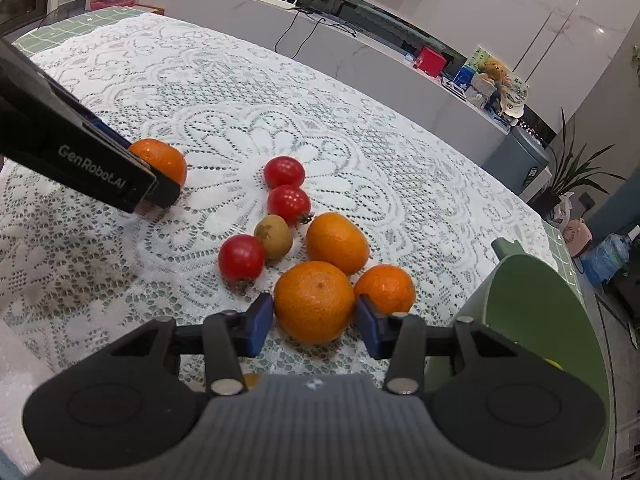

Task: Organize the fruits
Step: 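Grasp a mandarin with the left tool while the right tool grasps another mandarin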

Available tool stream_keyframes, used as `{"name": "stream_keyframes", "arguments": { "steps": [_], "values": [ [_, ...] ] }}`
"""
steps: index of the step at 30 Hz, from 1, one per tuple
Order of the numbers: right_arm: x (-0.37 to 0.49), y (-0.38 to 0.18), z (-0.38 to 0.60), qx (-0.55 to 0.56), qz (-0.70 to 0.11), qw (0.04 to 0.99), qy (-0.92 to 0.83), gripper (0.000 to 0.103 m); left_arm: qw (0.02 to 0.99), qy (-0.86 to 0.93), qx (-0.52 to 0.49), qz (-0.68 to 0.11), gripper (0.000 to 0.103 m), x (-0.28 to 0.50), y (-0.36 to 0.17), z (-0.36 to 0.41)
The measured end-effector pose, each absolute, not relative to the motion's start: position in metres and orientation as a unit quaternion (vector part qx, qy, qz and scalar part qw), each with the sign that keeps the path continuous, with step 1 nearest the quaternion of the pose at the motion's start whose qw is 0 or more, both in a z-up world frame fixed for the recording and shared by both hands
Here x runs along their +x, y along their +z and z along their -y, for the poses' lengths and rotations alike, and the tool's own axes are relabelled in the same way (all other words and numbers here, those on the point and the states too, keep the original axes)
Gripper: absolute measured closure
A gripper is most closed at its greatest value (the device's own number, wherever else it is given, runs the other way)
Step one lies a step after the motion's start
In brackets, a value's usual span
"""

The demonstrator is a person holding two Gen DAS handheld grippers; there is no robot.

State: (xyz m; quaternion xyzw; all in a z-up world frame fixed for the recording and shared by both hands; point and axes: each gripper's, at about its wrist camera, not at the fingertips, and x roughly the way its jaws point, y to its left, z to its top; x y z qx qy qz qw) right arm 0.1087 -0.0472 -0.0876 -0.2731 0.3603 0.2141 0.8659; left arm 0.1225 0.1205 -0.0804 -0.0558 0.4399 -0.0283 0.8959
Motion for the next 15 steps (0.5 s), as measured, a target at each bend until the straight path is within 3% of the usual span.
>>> {"name": "stream_keyframes", "arguments": {
  "steps": [15],
  "values": [
    [0.093,-0.068,0.058,-0.253,-0.341,0.876,0.229,0.061,0.897,0.004,-0.061,-0.438,0.053,0.117,-0.059,-0.104]
  ]
}}
